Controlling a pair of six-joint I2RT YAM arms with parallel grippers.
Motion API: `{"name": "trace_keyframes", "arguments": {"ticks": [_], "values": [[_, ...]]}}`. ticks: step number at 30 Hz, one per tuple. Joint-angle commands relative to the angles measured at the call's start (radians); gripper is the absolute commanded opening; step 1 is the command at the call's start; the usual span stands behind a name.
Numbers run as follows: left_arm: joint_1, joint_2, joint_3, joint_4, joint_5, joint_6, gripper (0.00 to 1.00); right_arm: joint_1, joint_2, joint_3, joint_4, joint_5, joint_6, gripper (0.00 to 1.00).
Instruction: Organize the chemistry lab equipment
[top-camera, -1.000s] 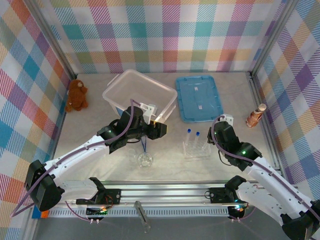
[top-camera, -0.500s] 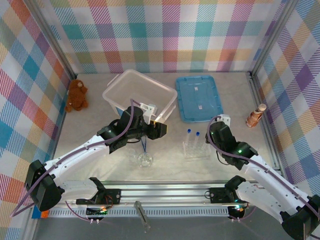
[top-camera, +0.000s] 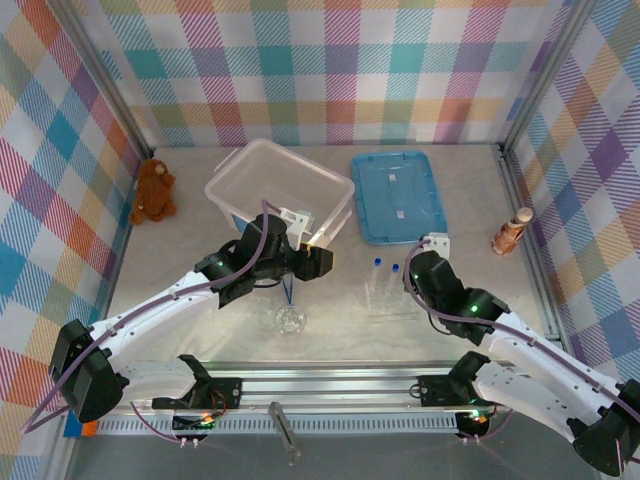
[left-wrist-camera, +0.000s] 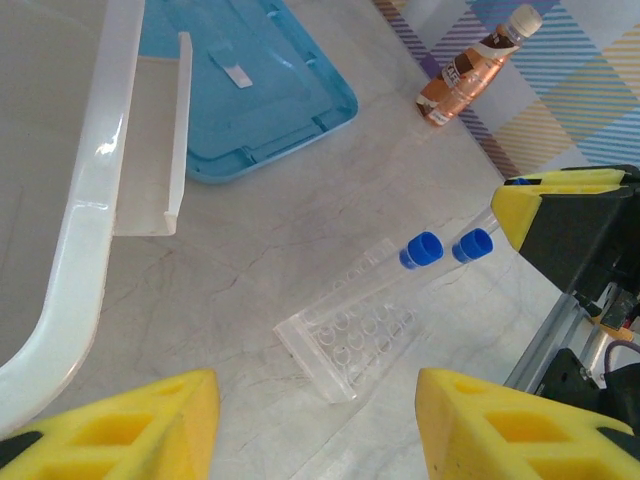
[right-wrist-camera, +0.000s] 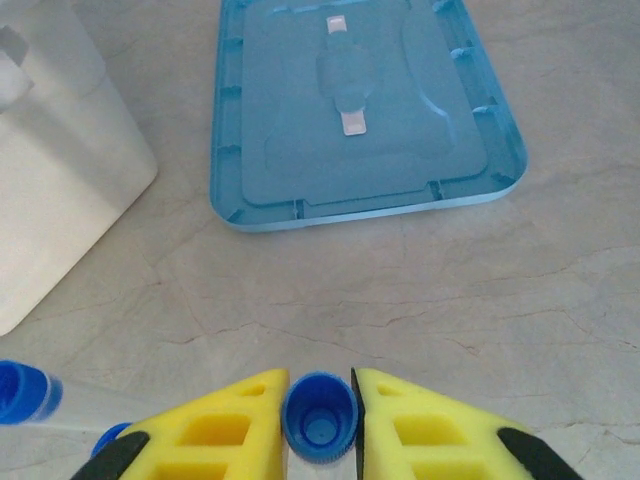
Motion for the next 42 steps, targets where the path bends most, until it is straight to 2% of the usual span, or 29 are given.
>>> {"name": "trace_keyframes", "arguments": {"ticks": [1, 11, 17, 27, 35, 40, 42], "values": [[0.006, -0.009, -0.018, 0.027, -0.001, -0.010, 0.54, 0.018, -0.008, -0.012, -0.017, 0.004, 0.028, 0.23], [0.011, -0.017, -0.031, 0.035, 0.000, -0.013, 0.54, 0.068, -0.003, -0.005, -0.052, 0.022, 0.048, 0.27], [0.014, -0.020, -0.035, 0.039, 0.002, -0.014, 0.54, 0.089, -0.019, 0.010, -0.076, 0.054, 0.050, 0.45], [0.016, -0.036, -0.004, -0.005, -0.025, 0.000, 0.54, 0.091, -0.034, 0.134, -0.121, 0.074, -0.019, 0.58], [0.009, -0.058, 0.035, -0.169, -0.155, 0.049, 0.56, 0.111, 0.011, 0.326, -0.278, 0.114, 0.029, 0.59], [-0.012, -0.112, 0.044, -0.280, -0.314, 0.055, 0.55, 0.187, 0.100, 0.388, -0.221, -0.015, -0.075, 0.59], [-0.014, -0.129, 0.046, -0.324, -0.364, 0.049, 0.55, 0.236, 0.136, 0.395, -0.183, -0.020, -0.110, 0.59]]}}
